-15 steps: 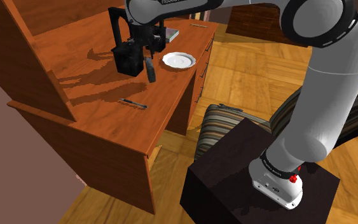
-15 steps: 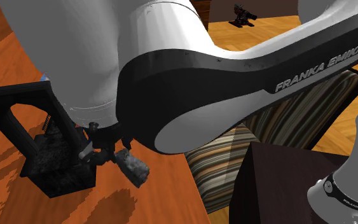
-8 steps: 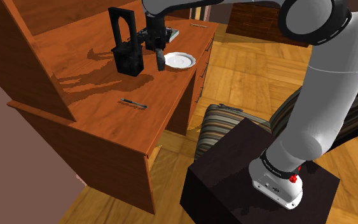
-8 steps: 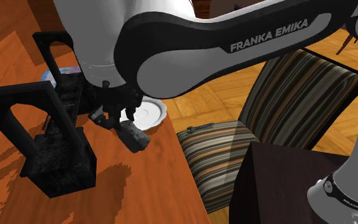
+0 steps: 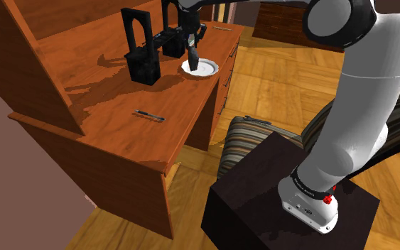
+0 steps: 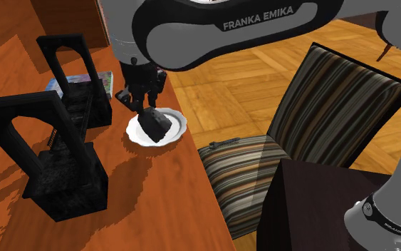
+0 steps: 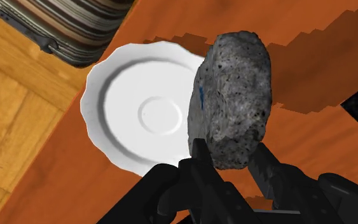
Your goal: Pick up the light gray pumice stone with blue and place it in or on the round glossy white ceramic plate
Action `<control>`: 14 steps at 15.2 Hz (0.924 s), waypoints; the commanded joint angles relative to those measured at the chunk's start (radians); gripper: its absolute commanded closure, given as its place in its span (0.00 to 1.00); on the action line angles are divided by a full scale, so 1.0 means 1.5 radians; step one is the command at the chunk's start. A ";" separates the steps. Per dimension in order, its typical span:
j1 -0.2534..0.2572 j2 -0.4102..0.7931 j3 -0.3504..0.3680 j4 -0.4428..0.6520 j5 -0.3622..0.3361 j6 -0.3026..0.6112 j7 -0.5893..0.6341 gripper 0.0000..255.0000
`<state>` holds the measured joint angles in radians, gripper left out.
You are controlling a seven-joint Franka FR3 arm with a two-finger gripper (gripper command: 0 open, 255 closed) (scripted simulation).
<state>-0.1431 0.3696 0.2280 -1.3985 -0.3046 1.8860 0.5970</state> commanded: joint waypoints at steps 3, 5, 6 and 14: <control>-0.032 0.037 -0.015 0.058 0.006 -0.009 -0.056 1.00; -0.047 0.061 -0.021 0.095 0.010 -0.017 -0.083 1.00; -0.054 0.072 -0.024 0.114 0.011 -0.022 -0.095 1.00; -0.059 0.069 -0.026 0.038 0.006 0.049 -0.080 1.00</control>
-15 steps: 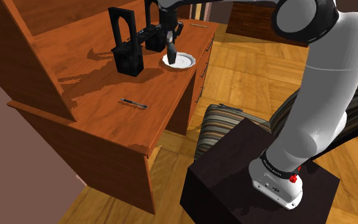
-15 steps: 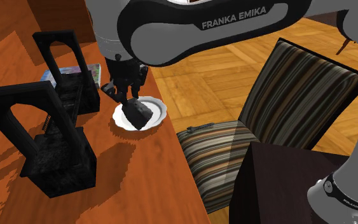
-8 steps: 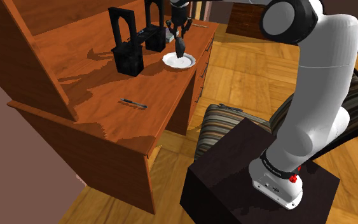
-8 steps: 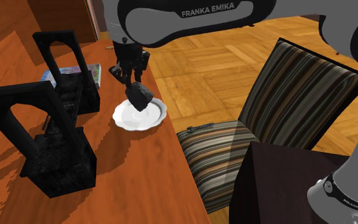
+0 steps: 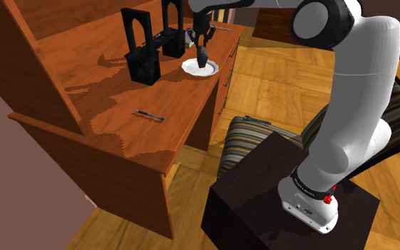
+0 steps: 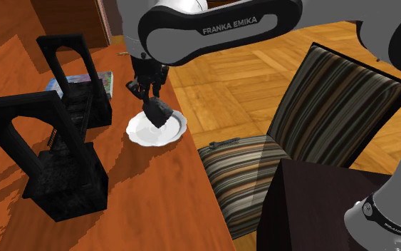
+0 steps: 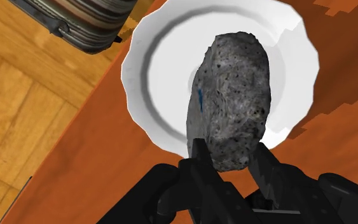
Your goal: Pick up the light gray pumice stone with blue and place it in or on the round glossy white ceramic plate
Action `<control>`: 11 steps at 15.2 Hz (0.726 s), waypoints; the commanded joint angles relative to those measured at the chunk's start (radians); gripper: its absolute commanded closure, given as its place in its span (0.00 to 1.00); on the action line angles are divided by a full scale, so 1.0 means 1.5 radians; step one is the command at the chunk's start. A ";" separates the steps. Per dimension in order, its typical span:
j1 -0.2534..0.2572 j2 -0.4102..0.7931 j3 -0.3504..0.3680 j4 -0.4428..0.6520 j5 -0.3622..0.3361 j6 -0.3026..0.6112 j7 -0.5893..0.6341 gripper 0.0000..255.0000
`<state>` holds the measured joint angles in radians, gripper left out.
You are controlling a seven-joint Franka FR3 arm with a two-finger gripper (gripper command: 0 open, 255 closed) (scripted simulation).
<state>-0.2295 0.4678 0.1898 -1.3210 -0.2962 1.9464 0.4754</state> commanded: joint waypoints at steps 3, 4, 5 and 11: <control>-0.003 0.006 -0.001 -0.037 -0.002 0.034 0.007 1.00; -0.003 0.007 -0.002 -0.044 -0.004 0.042 0.009 1.00; -0.004 0.008 -0.002 -0.051 -0.005 0.050 0.011 1.00; -0.004 0.013 -0.003 -0.072 -0.009 0.075 0.017 1.00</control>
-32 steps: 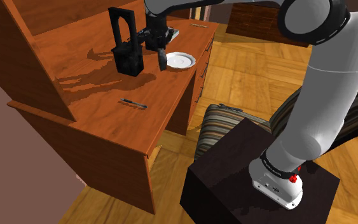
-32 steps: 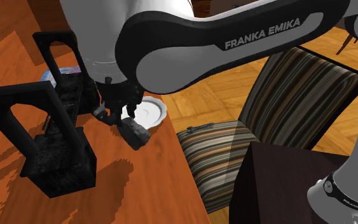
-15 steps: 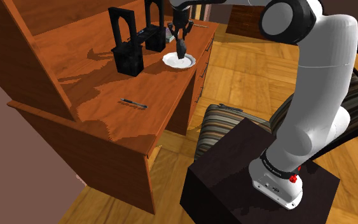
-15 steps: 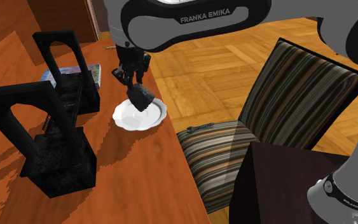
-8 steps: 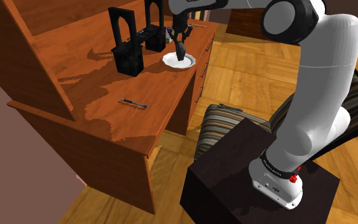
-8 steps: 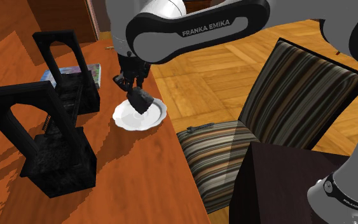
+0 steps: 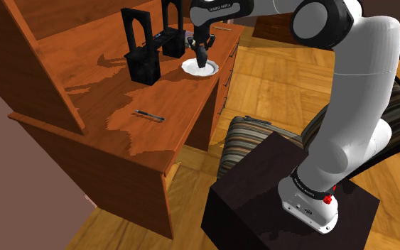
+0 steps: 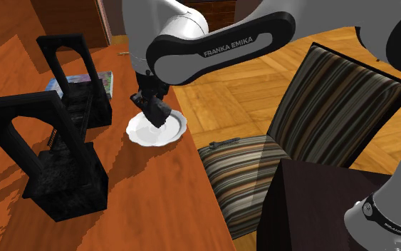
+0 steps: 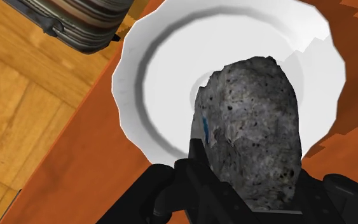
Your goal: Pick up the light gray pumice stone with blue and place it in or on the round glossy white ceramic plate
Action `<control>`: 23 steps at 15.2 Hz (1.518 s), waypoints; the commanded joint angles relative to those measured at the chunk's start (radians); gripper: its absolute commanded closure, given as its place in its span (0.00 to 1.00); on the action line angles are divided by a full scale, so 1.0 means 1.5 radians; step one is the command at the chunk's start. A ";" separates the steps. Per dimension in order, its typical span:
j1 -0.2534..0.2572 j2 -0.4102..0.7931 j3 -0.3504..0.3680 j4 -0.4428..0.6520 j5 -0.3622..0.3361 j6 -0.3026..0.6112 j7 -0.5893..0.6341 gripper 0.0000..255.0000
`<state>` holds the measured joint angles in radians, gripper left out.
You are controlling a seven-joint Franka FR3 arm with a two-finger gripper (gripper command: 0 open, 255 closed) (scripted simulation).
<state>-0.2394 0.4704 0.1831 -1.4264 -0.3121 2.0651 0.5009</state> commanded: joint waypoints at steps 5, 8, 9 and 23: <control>0.002 0.011 0.002 -0.002 0.002 -0.004 0.000 1.00; 0.005 0.021 0.002 0.021 0.002 -0.018 -0.002 0.00; 0.005 0.022 0.002 0.023 0.002 -0.018 -0.003 0.00; 0.008 -0.020 0.008 0.033 0.011 -0.070 -0.007 0.00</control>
